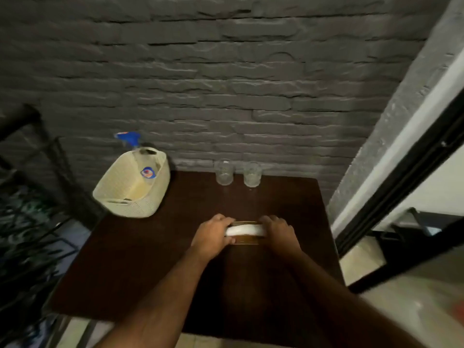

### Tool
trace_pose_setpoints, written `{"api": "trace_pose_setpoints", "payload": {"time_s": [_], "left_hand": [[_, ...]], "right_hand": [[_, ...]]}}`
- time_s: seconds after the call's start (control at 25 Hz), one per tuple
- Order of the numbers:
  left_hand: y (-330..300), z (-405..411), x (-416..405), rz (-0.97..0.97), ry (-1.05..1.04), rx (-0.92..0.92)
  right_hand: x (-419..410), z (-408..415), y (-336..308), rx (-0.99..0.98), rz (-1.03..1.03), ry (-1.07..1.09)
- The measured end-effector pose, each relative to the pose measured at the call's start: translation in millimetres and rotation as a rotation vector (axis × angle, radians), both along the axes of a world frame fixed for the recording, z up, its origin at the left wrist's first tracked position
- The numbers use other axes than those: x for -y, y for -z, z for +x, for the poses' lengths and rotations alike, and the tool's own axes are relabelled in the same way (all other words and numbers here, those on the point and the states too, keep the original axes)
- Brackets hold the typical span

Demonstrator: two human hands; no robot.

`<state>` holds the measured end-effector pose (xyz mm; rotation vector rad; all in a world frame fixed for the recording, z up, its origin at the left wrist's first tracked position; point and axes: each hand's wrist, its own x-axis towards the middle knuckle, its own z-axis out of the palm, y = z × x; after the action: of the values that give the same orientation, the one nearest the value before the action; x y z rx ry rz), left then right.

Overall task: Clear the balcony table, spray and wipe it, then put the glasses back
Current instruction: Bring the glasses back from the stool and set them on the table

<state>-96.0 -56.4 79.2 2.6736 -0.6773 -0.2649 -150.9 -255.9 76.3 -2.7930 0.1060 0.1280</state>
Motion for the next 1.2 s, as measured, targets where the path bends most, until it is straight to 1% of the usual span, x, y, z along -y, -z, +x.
{"api": "trace_pose_setpoints", "payload": {"time_s": [0.08, 0.28, 0.44, 0.8, 0.96, 1.2], "left_hand": [[1, 17, 26, -0.015, 0.061, -0.032], [8, 63, 88, -0.055, 0.17, -0.011], [20, 89, 121, -0.024, 0.186, 0.003], [67, 157, 206, -0.014, 0.056, -0.085], [82, 192, 242, -0.003, -0.016, -0.102], [102, 239, 273, 0.039, -0.075, -0.107]], "right_hand": [[21, 2, 2, -0.019, 0.025, 0.078], [74, 26, 1, -0.022, 0.1, 0.227], [102, 48, 10, -0.047, 0.104, 0.252], [190, 135, 56, -0.145, 0.076, 0.197], [227, 178, 74, -0.124, 0.086, 0.163], [257, 226, 92, -0.117, 0.122, 0.183]]}}
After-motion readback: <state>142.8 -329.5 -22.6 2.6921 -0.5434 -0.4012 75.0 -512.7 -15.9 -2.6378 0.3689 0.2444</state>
